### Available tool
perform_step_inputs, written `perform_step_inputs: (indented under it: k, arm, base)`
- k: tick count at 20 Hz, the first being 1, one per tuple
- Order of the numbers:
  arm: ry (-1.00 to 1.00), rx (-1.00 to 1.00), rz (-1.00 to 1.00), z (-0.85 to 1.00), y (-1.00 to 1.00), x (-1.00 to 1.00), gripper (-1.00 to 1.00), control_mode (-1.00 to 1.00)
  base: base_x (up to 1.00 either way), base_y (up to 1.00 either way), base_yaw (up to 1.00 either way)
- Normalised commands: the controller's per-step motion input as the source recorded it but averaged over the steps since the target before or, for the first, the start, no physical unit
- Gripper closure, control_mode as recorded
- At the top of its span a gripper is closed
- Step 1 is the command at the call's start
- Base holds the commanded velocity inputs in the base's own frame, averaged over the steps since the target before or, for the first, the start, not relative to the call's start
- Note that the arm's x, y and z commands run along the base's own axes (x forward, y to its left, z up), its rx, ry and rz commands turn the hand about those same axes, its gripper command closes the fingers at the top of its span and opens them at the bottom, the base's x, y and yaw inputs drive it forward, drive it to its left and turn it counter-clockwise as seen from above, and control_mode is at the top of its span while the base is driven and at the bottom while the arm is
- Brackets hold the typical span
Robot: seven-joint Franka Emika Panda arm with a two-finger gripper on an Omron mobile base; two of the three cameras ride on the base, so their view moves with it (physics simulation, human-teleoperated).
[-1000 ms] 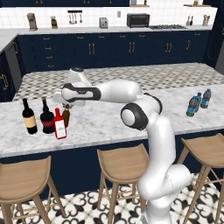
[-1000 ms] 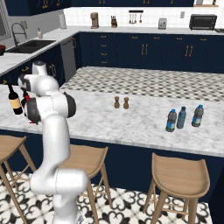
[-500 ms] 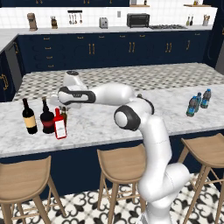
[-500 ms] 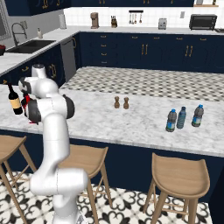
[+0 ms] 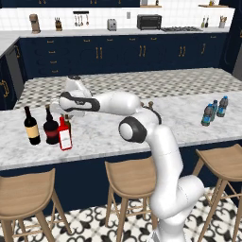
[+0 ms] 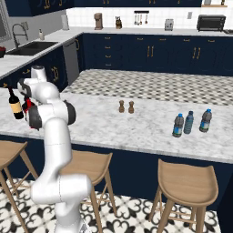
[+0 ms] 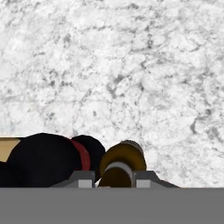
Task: Move the plastic bottles in the middle to the plastics group, and the glass bottles in the middle to the glass group.
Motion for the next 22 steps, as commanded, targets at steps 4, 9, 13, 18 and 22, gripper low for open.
perform_step_inputs:
  k: [4, 9, 13, 18, 22]
  arm:
    - [-0.01, -0.08, 0.00, -0.08, -0.01, 0.00, -1.00, -1.00]
    - [0.00, -0.01, 0.02, 0.11, -0.01, 0.00, -1.00, -1.00]
    - [-0.05, 0.00, 0.03, 0.52, -0.04, -0.03, -1.00, -1.00]
    - [-0.15, -0.02, 0.02, 0.49, -0.45, -0.24, -1.00, -1.00]
    - [-0.24, -0.06, 0.05, 0.23, -0.85, -0.49, -1.00, -1.00]
  base:
    - [0.00, 0.00, 0.00]
    - [0.00, 0.00, 0.00]
    - [0.00, 0.00, 0.00]
    - [0.00, 0.00, 0.00]
    - [0.00, 0.00, 0.00]
